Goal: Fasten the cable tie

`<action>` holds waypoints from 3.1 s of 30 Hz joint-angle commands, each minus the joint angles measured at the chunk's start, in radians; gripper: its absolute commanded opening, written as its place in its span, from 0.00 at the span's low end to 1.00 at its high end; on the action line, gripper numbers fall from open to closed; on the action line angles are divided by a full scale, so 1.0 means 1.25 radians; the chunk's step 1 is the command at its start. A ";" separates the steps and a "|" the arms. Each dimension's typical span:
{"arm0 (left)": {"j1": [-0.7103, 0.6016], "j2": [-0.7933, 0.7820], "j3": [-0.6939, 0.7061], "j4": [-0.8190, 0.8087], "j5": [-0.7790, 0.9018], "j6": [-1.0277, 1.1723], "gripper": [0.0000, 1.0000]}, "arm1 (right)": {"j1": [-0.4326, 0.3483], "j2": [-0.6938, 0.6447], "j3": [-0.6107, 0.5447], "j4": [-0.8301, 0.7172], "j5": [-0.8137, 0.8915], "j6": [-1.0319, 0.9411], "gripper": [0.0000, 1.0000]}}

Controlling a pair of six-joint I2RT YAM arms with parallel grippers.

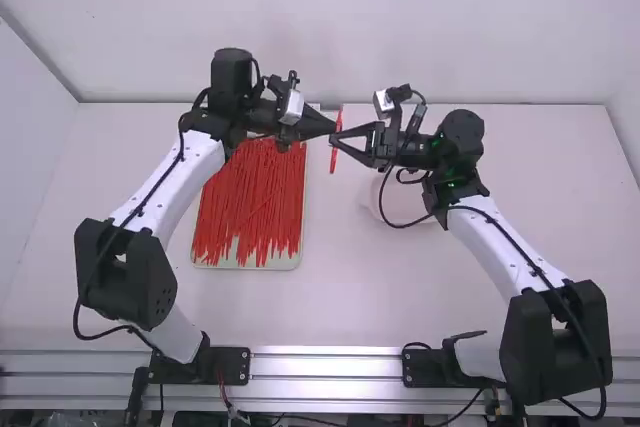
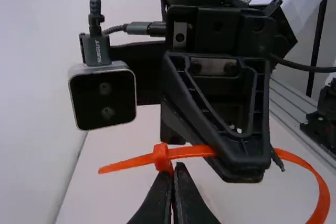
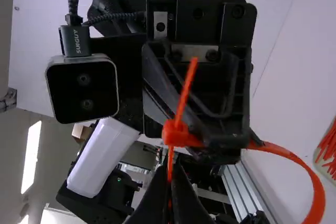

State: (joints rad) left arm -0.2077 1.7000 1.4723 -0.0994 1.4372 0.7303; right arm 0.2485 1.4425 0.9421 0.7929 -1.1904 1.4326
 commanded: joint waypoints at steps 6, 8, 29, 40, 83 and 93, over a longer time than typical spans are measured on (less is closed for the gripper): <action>-0.001 -0.006 -0.006 -0.042 0.096 0.111 0.02 | -0.016 -0.003 0.000 0.003 0.074 0.000 0.00; -0.001 -0.006 -0.006 -0.042 0.096 0.111 0.02 | -0.015 -0.003 0.000 0.003 0.074 0.000 0.00; -0.001 -0.011 -0.006 -0.041 0.081 0.036 0.02 | -0.031 -0.002 -0.001 0.003 0.031 -0.085 0.36; -0.004 -0.014 -0.006 -0.085 0.107 0.035 0.02 | -0.049 -0.002 -0.001 0.003 0.005 -0.081 0.36; -0.049 -0.019 -0.006 -0.115 0.079 0.036 0.02 | -0.047 -0.002 0.001 0.009 -0.012 -0.033 0.00; -0.049 -0.019 -0.006 -0.233 0.029 0.118 0.02 | -0.047 -0.002 0.001 0.009 -0.014 -0.024 0.00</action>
State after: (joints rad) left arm -0.2611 1.6997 1.4677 -0.3538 1.4883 0.8036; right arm 0.1871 1.4399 0.9409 0.7921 -1.2034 1.3964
